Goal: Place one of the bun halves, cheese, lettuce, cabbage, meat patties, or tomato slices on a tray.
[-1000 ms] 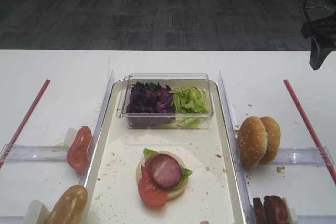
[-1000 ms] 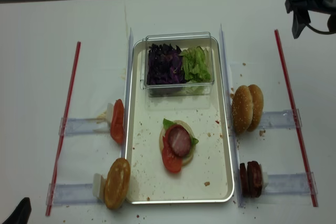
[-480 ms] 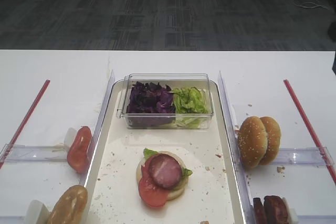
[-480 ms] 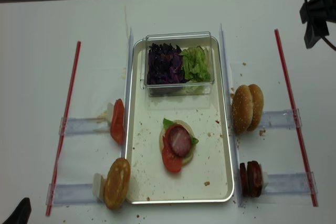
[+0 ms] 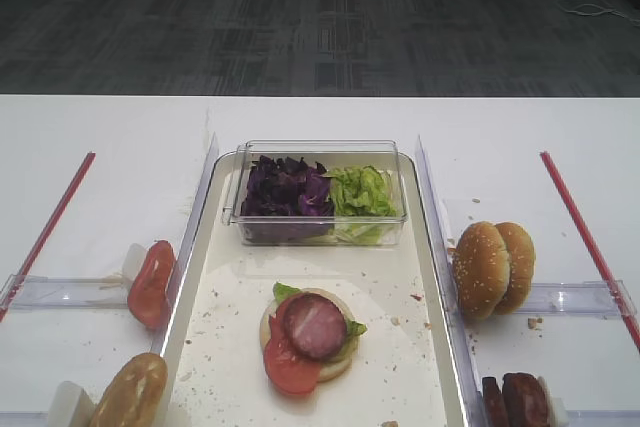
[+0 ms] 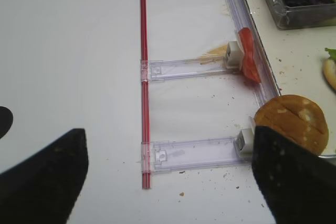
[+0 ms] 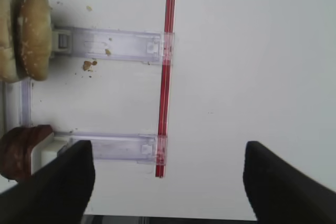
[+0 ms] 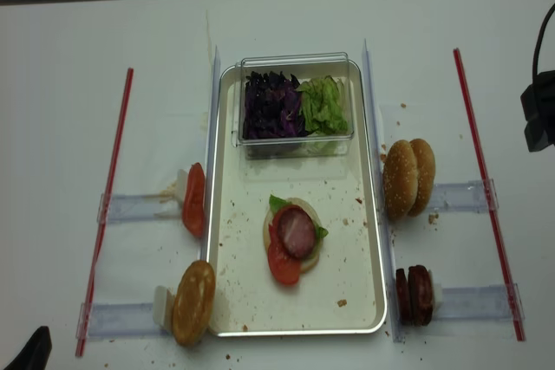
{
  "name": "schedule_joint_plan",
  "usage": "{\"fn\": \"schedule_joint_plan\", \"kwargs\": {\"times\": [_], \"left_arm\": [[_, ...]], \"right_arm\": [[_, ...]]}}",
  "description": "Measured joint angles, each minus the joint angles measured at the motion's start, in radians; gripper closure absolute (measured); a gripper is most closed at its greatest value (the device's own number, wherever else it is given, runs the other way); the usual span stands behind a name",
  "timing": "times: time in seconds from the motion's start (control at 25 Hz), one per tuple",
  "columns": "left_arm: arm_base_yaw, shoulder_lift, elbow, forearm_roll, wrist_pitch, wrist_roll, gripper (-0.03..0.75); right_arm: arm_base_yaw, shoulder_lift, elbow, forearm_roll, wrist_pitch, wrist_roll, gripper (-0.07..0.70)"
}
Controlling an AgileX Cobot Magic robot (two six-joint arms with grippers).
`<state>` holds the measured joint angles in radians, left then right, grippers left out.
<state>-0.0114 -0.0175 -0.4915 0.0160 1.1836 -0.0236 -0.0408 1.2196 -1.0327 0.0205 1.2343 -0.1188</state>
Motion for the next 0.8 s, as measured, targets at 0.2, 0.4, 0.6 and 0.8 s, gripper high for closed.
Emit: {"fn": "schedule_joint_plan", "kwargs": {"times": [0.2,0.4,0.6,0.8], "left_arm": [[0.000,0.000,0.000,0.000,0.000,0.000,0.099],[0.000,0.000,0.000,0.000,0.000,0.000,0.099],[0.000,0.000,0.000,0.000,0.000,0.000,0.099],[0.000,0.000,0.000,0.000,0.000,0.000,0.099]], "right_arm": [[0.000,-0.161,0.099,0.000,0.003,0.000,0.020],[0.000,-0.336,0.190,0.000,0.005,0.000,0.020],[0.000,-0.545,0.266,0.000,0.013,0.000,0.020],[0.000,-0.729,0.330,0.000,-0.010,0.000,0.020]]}}
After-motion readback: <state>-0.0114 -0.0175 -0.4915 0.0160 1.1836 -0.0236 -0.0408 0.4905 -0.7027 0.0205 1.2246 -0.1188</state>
